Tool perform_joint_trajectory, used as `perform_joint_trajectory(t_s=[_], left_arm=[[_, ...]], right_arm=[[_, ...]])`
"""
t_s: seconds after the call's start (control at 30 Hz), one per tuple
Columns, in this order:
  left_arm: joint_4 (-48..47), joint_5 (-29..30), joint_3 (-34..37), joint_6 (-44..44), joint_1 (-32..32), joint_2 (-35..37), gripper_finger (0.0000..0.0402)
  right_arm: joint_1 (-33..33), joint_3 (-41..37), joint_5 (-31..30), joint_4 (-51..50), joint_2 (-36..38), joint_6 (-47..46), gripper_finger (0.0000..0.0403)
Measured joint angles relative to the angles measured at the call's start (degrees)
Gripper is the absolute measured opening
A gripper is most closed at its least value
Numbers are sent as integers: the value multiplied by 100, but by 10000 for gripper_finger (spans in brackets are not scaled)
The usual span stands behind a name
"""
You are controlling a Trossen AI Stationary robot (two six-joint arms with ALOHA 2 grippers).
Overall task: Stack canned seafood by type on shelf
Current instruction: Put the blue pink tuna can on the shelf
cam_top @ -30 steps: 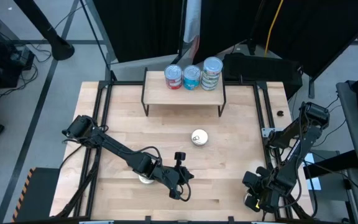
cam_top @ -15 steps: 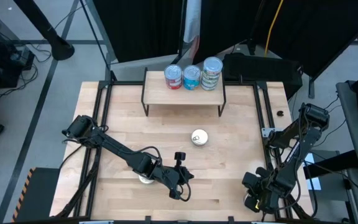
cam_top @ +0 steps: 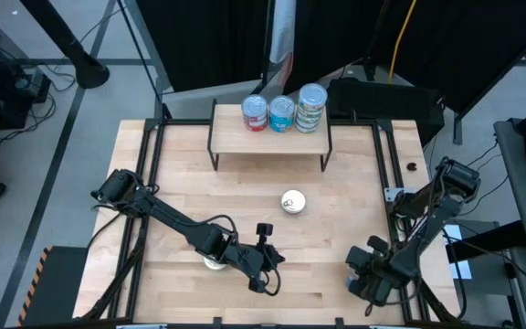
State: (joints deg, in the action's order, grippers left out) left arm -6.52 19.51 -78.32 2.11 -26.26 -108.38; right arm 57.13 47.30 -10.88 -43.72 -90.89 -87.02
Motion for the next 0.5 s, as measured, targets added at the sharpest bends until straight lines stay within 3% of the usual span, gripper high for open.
perform_joint_trajectory(t_s=[0.23,0.5], left_arm=[[14,4,0,-122,0,0,15],[468,-138,0,-152,0,0,15]], right_arm=[[-595,-98,-1079,-1067,230,297,0],[-790,-31,-1717,-1899,1216,388,0]])
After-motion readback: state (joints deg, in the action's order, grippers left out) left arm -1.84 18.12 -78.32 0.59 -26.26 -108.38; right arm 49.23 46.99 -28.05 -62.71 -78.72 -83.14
